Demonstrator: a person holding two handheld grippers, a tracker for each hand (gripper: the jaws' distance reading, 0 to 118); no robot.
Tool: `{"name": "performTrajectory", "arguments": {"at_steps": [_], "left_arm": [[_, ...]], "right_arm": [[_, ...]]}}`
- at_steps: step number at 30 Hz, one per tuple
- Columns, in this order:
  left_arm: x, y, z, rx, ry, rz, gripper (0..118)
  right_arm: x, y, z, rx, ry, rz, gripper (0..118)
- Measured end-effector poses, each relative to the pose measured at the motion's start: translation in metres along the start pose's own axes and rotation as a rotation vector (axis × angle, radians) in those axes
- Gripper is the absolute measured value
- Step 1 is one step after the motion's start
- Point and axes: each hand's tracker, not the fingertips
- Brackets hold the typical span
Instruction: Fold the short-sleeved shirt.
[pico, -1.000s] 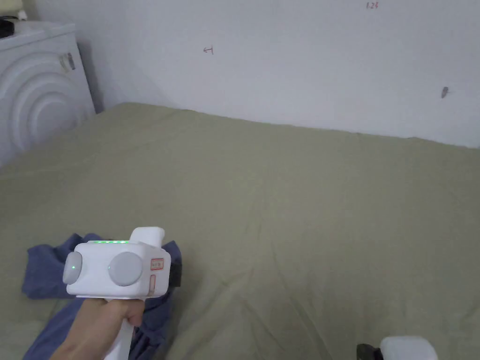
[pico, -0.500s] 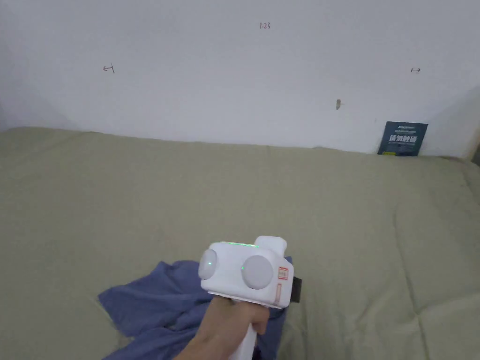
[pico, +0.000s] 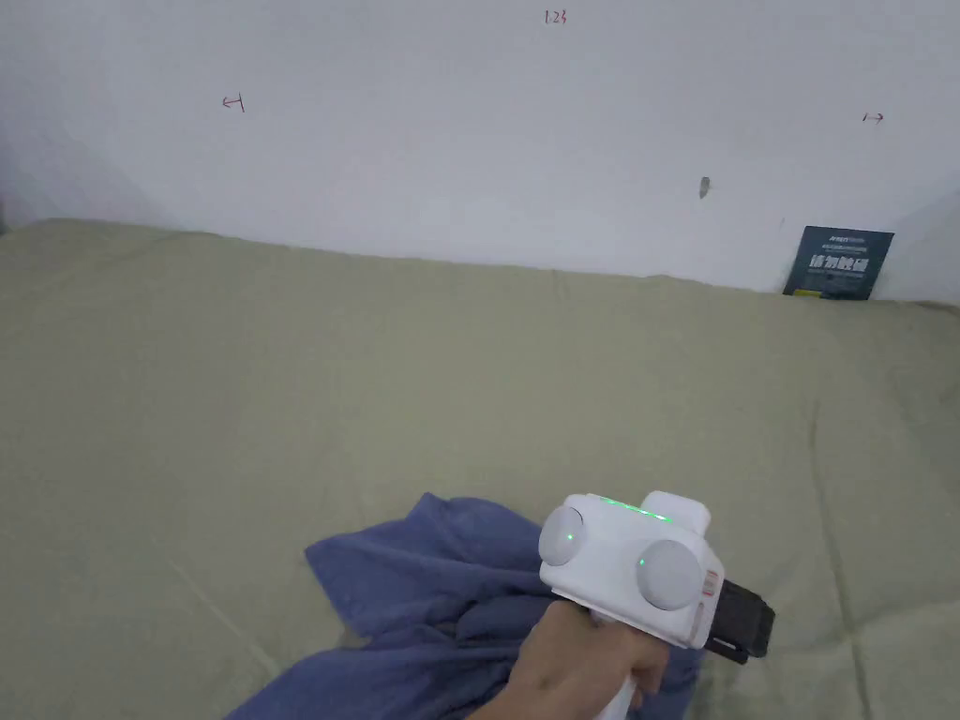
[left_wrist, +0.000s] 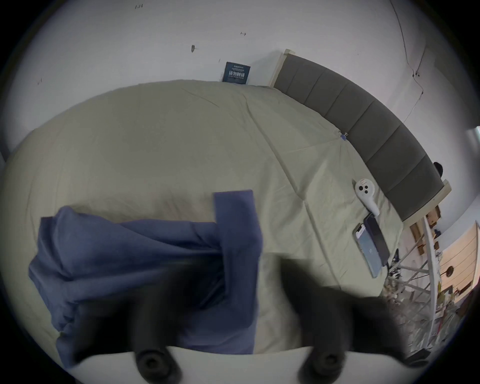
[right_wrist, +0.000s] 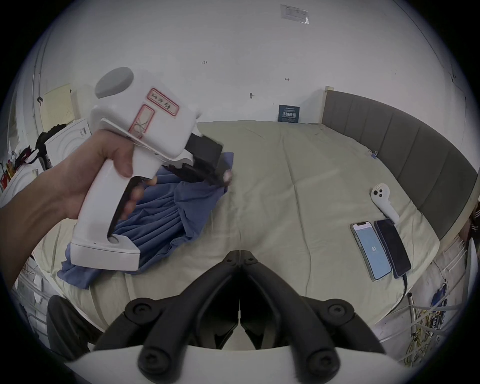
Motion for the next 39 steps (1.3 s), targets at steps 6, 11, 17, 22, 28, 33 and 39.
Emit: {"name": "performTrajectory", "arguments": {"at_steps": [6,11,17,22,28,33,39], "left_arm": [[-0.011,-0.019,0.066,0.041,-0.011,0.022,115],[-0.053,-0.083,0.175,0.172,0.070,0.061,112],[-0.104,-0.185,0.294,0.263,0.262,0.194,1],[-0.143,-0.259,0.328,0.239,0.389,0.293,1],[-0.175,-0.301,0.321,0.200,0.358,0.406,1],[-0.176,-0.303,0.298,0.134,0.322,0.416,1],[-0.187,-0.287,0.267,0.098,0.291,0.412,1]], "right_arm": [[-0.006,0.002,0.007,0.020,0.016,0.001,0],[-0.023,0.007,0.028,0.054,0.057,0.024,0],[-0.037,-0.001,0.036,0.083,0.100,0.043,0],[-0.053,-0.006,0.046,0.098,0.118,0.066,0],[-0.079,-0.013,0.056,0.081,0.131,0.099,0],[-0.086,-0.021,0.048,0.055,0.134,0.134,0],[-0.097,-0.021,0.044,0.025,0.128,0.150,0]]}}
